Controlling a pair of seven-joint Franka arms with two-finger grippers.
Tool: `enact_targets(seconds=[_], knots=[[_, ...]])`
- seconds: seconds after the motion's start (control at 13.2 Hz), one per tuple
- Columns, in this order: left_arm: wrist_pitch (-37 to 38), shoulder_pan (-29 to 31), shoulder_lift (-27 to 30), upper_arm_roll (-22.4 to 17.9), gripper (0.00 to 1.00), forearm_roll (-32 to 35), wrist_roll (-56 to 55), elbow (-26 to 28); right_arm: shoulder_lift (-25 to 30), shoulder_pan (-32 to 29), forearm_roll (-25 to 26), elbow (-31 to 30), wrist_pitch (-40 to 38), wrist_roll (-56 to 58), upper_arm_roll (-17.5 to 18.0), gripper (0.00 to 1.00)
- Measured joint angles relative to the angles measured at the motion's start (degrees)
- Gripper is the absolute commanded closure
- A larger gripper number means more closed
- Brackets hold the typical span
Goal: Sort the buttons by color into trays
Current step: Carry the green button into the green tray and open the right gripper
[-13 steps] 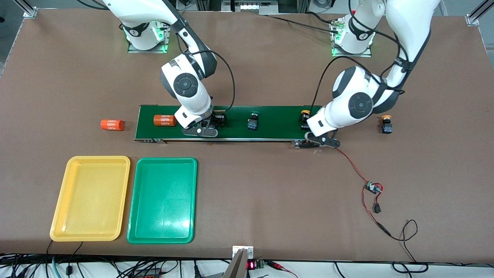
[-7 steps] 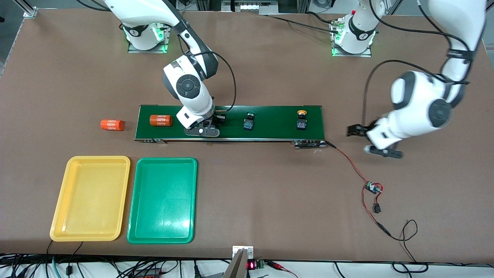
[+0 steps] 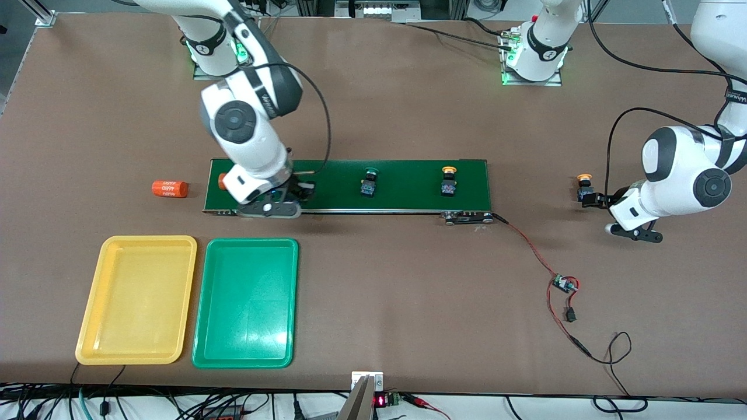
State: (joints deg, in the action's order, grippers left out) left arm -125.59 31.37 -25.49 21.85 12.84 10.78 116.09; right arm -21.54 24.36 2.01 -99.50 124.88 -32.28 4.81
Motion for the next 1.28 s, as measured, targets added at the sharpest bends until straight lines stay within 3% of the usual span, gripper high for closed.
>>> enact_targets(seconds=[0.23, 0.45, 0.83, 0.91, 0.98, 1.06, 1.13, 1.21, 1.28], knots=[[-0.2, 0.1, -0.1, 0.0, 0.00, 0.2, 0.0, 3.2, -2.5, -3.1, 0.6, 4.9, -0.4, 5.3, -1.5, 1.00], [-1.2, 0.2, -0.1, 0.0, 0.00, 1.6, -0.1, 5.0, -9.7, -7.5, 0.6, 12.0, 0.7, 11.6, -1.8, 1.00], [-6.5, 1.0, -0.8, -0.6, 0.00, 3.0, -0.2, 8.5, -19.5, -11.9, 0.6, 16.6, 10.8, 18.8, -1.8, 1.00], [-7.3, 1.3, -1.0, -0.7, 0.08, 3.0, -0.2, 9.3, -21.3, -12.1, 0.6, 16.6, 13.9, 19.3, -1.8, 0.99], [-7.6, 1.5, -1.1, -0.7, 0.27, 3.0, -0.2, 9.7, -22.8, -12.1, 0.6, 16.7, 16.2, 19.4, -1.8, 0.99], [-7.6, 1.6, -1.1, -0.7, 0.53, 3.0, -0.2, 9.9, -24.0, -12.1, 0.6, 17.0, 17.2, 19.5, -1.8, 0.97], [-7.5, 1.6, -1.1, -0.7, 0.73, 3.0, -0.2, 9.9, -24.6, -12.1, 0.7, 17.2, 17.5, 19.5, -1.7, 0.90], [-7.2, 1.6, -1.0, -0.7, 0.91, 3.1, -0.2, 9.9, -24.8, -12.1, 0.7, 17.2, 17.6, 19.5, -1.7, 0.72], [-6.6, 1.6, -0.8, -0.7, 1.00, 3.1, -0.1, 9.7, -24.8, -12.1, 0.7, 17.2, 17.5, 19.6, -1.7, 0.31]])
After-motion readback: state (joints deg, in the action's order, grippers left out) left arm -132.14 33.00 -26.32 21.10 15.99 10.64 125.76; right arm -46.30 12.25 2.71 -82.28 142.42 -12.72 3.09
